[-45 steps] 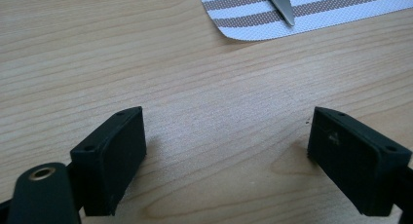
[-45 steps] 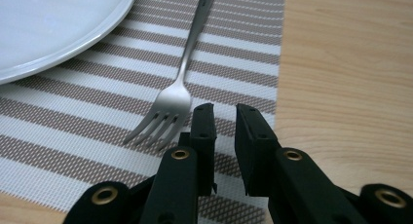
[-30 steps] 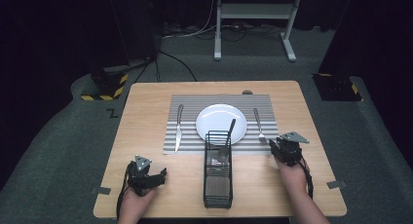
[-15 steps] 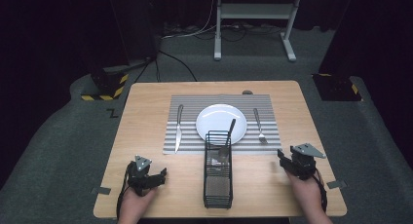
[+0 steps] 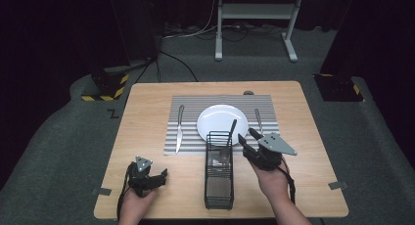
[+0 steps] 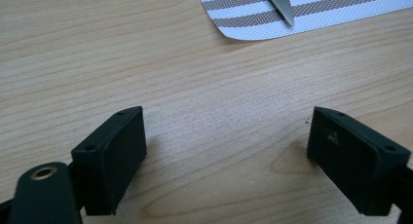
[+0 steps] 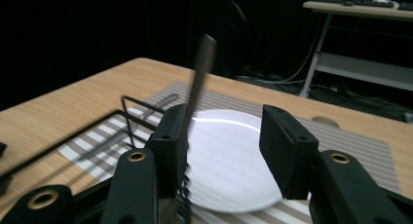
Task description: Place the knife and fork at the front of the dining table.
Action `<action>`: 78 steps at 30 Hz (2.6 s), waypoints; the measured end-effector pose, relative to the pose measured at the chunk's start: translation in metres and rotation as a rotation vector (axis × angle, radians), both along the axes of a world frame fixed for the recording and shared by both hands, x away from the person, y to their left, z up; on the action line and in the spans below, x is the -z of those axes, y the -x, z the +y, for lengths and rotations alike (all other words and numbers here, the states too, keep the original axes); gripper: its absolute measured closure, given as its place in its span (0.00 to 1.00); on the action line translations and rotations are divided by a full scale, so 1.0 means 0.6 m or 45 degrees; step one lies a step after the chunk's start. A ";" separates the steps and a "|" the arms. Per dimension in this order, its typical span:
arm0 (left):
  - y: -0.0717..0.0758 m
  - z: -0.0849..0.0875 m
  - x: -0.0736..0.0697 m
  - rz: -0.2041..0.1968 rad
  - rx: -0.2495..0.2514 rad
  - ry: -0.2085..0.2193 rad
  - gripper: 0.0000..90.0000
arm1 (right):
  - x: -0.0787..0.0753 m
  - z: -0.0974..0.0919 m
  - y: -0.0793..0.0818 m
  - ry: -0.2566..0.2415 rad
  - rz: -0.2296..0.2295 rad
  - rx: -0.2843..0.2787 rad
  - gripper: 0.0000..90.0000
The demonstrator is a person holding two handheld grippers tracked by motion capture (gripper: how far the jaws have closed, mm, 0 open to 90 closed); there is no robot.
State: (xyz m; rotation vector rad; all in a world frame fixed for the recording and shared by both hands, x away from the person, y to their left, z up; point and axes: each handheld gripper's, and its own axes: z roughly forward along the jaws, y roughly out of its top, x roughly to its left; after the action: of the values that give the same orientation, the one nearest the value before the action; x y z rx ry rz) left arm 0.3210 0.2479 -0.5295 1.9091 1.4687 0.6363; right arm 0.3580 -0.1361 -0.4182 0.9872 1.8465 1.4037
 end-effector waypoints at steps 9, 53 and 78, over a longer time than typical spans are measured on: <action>0.001 0.000 0.000 -0.001 0.000 0.002 0.16 | -0.013 0.044 -0.038 -0.076 0.011 -0.013 0.70; 0.001 0.000 0.000 -0.002 0.000 0.003 0.17 | -0.082 -0.126 -0.057 -0.056 -0.223 0.265 0.98; 0.001 0.000 0.000 -0.001 0.000 0.002 0.17 | 0.010 -0.141 -0.142 0.042 -0.052 0.367 0.98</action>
State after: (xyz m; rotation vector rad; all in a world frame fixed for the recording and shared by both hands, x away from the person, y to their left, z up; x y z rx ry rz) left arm 0.3204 0.2478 -0.5295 1.9071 1.4685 0.6362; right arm 0.4429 -0.2208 -0.4244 1.1468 1.6175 1.2072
